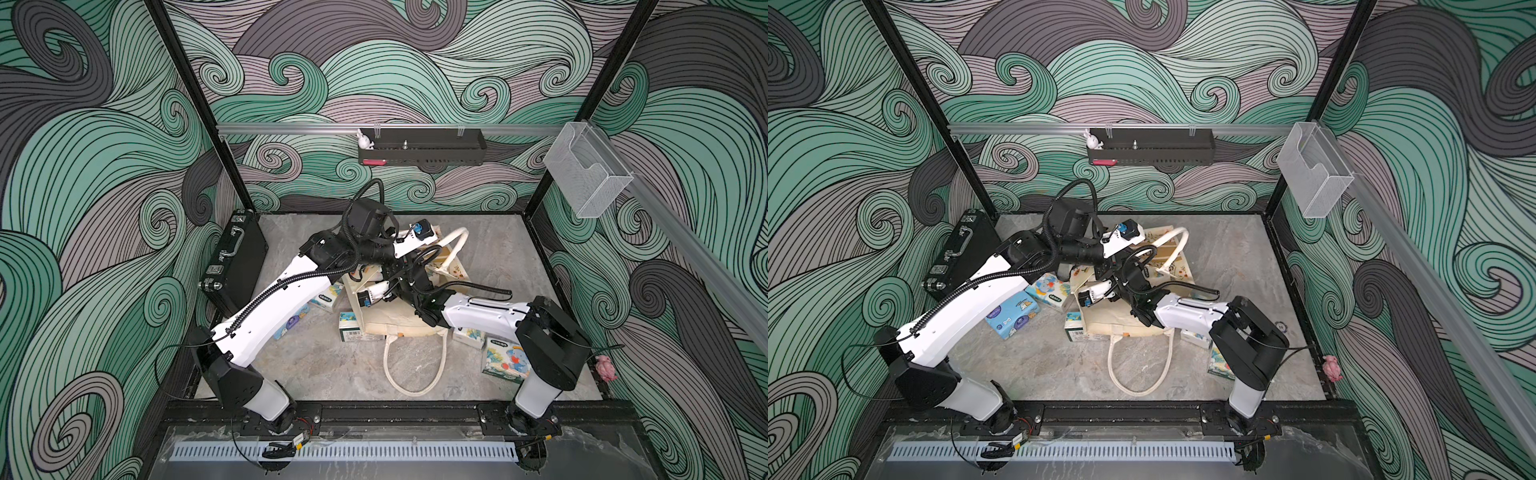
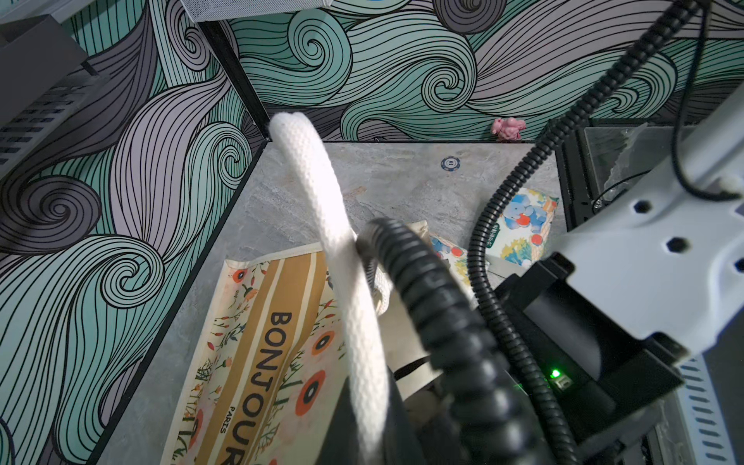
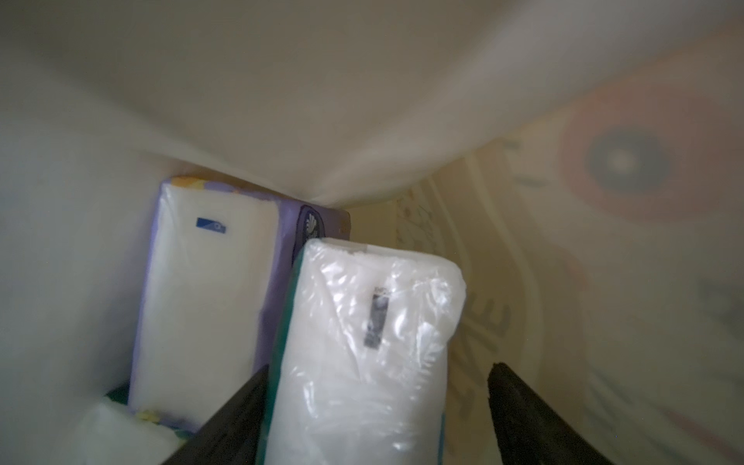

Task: Put tissues into the canvas bag
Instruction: Place the pack of facial tissues in the canvas bag.

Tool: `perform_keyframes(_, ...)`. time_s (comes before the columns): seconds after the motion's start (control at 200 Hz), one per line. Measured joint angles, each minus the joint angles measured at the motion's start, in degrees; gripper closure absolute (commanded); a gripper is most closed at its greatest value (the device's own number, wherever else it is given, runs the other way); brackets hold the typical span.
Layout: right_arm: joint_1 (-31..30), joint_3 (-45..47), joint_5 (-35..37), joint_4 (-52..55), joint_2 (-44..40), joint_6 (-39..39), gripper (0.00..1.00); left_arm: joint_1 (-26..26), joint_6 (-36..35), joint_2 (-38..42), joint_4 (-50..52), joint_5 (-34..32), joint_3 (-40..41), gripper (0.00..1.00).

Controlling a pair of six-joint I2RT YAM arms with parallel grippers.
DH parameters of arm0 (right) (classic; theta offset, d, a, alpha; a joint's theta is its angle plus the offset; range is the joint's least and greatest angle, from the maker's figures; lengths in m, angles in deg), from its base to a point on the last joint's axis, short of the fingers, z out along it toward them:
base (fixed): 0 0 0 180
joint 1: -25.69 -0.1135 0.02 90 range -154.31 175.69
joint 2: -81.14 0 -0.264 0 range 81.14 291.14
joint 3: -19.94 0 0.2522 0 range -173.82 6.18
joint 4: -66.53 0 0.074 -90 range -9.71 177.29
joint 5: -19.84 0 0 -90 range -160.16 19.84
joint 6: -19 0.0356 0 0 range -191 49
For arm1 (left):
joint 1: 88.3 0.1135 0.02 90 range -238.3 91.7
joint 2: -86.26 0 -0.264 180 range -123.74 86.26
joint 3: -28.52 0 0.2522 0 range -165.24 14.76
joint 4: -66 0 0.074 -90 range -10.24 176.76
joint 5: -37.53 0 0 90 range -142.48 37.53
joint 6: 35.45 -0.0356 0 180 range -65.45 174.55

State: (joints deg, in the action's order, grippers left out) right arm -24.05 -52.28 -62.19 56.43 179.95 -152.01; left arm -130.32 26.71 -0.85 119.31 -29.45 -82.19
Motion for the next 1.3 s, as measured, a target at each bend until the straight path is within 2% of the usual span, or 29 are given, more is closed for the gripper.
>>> perform_keyframes(0.14, -0.55, 3.82, -0.87, 1.81, -5.33, 4.17, 0.12, 0.33, 0.24, 0.0, -0.17, 0.55, 0.02, 1.0)
perform_keyframes(0.315, -0.94, 15.15, -6.8, 5.44, -23.61, 11.17, 0.14, 1.16, 0.55, 0.0, -0.39, 0.68, 0.02, 1.0)
perform_keyframes(0.415, -0.94, 19.23, -10.75, 10.23, -35.26, 19.19, 0.18, 1.92, 1.81, 0.0, -1.03, 0.2, 0.02, 1.0)
perform_keyframes(0.475, -0.94, 19.74, -11.72, 13.07, -41.07, 25.09, 0.22, 2.25, 2.69, 0.0, -1.46, -0.48, 0.02, 1.0)
perform_keyframes(0.57, -0.83, 18.64, -10.78, 18.14, -48.3, 34.51, 0.23, 2.51, 4.9, 0.0, -2.21, -2.43, 0.0, 0.92)
perform_keyframes(0.716, -0.33, 13.38, -8.35, 27.45, -51.65, 42.73, 0.24, 3.13, 10.73, -0.48, -2.95, -5.88, -0.31, 0.89)
perform_keyframes(0.741, -0.2, 12.61, -7.96, 28.81, -51.8, 43.91, 0.24, 3.52, 11.93, -0.68, -3.15, -6.25, -0.39, 0.86)
perform_keyframes(0.761, -0.09, 12.11, -7.67, 29.75, -51.93, 44.87, 0.24, 3.96, 13.09, -0.87, -3.39, -6.58, -0.44, 0.78)
perform_keyframes(0.776, -0.02, 11.82, -7.41, 30.34, -51.98, 45.46, 0.25, 4.35, 13.84, -0.96, -3.58, -6.84, -0.44, 0.71)
perform_keyframes(0.826, 0.26, 11.26, -6.64, 32.15, -52.3, 47.45, 0.25, 6.01, 16.87, -1.29, -4.09, -8.07, -0.44, 0.36)
perform_keyframes(0.846, 0.37, 11.23, -6.45, 32.72, -52.43, 48.15, 0.25, 6.88, 18.36, -1.42, -4.35, -8.52, -0.44, 0.27)
perform_keyframes(0.926, 0.63, 11.23, -5.73, 35.17, -52.72, 50.36, 0.25, 10.64, 23.04, -1.62, -5.27, -10.19, -0.33, 0.09)
perform_keyframes(1.001, 0.72, 11.23, -5.29, 37.22, -52.74, 52.13, 0.25, 13.86, 26.45, -1.4, -6.25, -11.65, 0.33, 0.03)
perform_keyframes(1.141, 0.79, 10.99, -5.01, 40.79, -53.33, 55.74, 0.28, 16.26, 28.96, 1.64, -7.85, -13.05, 4.09, 0.05)
perform_keyframes(1.246, 0.79, 10.01, -3.91, 43.78, -54.25, 59.69, 0.3, 15.85, 27.17, 10.27, -11.34, -9.11, 12.68, 0.08)
perform_keyframes(1.301, 0.81, 9.77, -3.04, 45.0, -55.28, 62.16, 0.32, 15.08, 23.98, 16.26, -13.53, -6.12, 17.84, 0.1)
